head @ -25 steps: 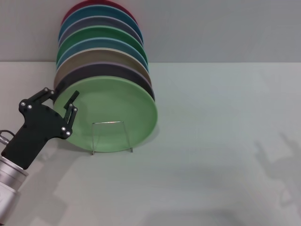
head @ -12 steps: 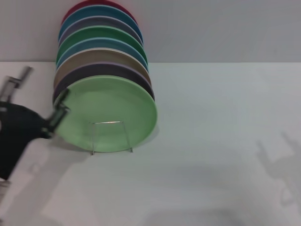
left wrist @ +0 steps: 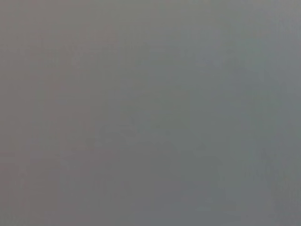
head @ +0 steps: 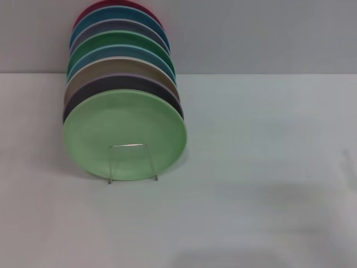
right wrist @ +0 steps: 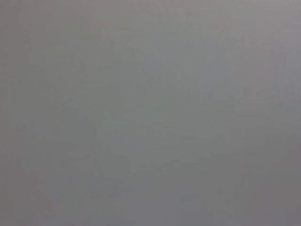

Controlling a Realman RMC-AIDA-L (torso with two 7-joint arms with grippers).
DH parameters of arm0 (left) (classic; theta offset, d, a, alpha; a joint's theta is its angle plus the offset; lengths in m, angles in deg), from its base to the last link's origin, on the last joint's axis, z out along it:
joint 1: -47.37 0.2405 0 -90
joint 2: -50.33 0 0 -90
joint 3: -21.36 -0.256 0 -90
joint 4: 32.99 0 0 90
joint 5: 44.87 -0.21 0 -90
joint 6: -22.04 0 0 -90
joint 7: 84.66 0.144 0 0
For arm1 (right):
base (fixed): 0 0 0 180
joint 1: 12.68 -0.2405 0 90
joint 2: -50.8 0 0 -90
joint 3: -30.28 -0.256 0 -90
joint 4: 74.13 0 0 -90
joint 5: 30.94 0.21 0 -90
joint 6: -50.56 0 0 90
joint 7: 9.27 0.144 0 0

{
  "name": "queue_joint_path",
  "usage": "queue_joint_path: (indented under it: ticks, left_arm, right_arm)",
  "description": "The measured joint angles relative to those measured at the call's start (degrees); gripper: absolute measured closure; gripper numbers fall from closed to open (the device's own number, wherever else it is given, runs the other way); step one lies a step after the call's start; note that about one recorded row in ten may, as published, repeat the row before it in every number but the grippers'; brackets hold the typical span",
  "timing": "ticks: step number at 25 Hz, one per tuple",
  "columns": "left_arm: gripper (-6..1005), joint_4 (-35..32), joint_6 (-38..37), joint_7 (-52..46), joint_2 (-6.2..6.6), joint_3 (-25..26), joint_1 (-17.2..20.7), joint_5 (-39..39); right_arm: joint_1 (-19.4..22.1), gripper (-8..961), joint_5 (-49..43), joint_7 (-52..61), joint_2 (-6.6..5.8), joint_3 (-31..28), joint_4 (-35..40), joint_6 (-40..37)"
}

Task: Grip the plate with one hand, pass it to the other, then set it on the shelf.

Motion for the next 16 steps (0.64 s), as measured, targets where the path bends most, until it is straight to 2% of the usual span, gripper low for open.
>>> queue_joint_path:
  ticks: [7, 16]
  left_arm:
    - [204, -1.08, 7.34, -1.49, -0.08, 1.57, -0.15, 0.52]
    - [204, -0.93, 7.74, -1.22, -0.46, 1.18, 0.19, 0.14]
  right_arm:
    - [-0.94, 158, 6.79, 3.72, -0.04, -0.75, 0.74, 4.57]
    - [-2.09, 134, 8.95, 3.6, 0.26, -0.03, 1.91, 4.99]
